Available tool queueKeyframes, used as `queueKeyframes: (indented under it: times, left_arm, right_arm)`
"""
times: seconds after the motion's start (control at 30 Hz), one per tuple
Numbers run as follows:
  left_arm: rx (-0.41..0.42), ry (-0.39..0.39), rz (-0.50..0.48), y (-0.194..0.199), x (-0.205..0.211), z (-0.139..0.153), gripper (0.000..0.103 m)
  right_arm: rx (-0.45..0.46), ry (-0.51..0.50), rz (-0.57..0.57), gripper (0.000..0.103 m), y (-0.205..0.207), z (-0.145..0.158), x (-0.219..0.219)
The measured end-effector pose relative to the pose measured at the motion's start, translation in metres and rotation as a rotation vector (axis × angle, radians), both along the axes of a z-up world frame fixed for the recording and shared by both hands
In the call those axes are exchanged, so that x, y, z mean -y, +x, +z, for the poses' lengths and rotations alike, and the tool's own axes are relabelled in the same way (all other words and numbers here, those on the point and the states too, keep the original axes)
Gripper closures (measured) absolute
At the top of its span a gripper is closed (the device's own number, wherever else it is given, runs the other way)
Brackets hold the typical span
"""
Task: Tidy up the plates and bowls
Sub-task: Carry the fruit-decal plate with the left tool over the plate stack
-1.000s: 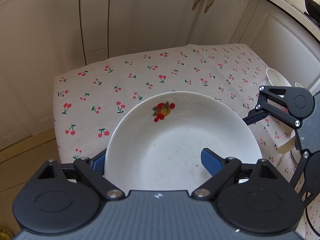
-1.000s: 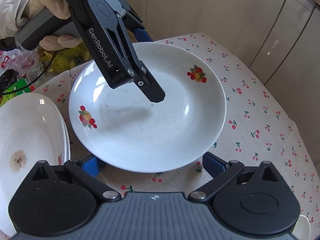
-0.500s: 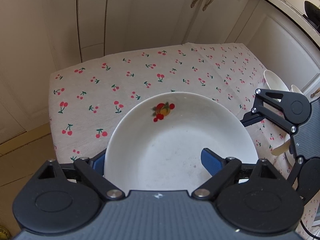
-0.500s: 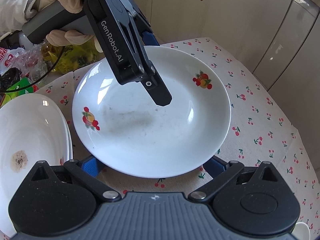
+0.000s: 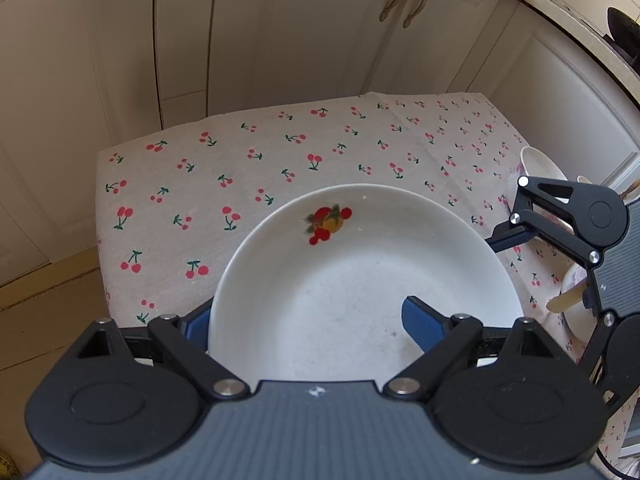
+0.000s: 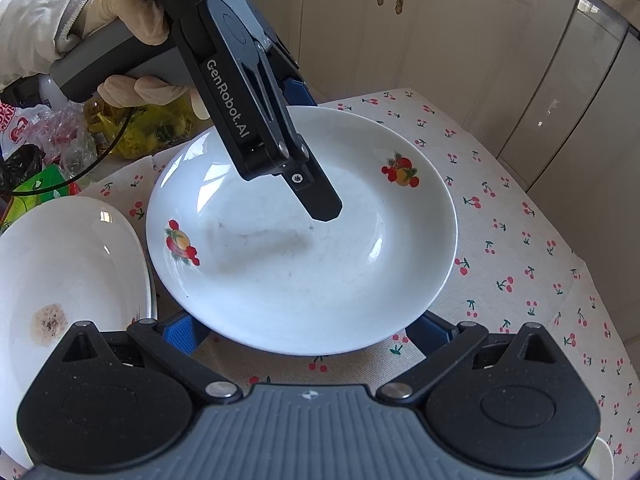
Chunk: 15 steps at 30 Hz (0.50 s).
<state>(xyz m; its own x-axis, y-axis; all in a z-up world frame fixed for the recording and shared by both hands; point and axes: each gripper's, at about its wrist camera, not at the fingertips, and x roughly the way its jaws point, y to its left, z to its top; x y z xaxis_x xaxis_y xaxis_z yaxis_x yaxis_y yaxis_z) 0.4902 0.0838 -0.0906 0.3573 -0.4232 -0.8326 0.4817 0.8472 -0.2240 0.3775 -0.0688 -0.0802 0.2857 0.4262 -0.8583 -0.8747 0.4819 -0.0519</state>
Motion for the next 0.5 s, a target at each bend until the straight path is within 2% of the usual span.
queueKeyframes:
  times: [0.5]
  left_arm:
    - [0.046,-0.01,-0.002,-0.027,-0.002,0.033,0.011]
  right_arm:
    - [0.032,0.056,-0.021,0.0,-0.024,0.033,0.007]
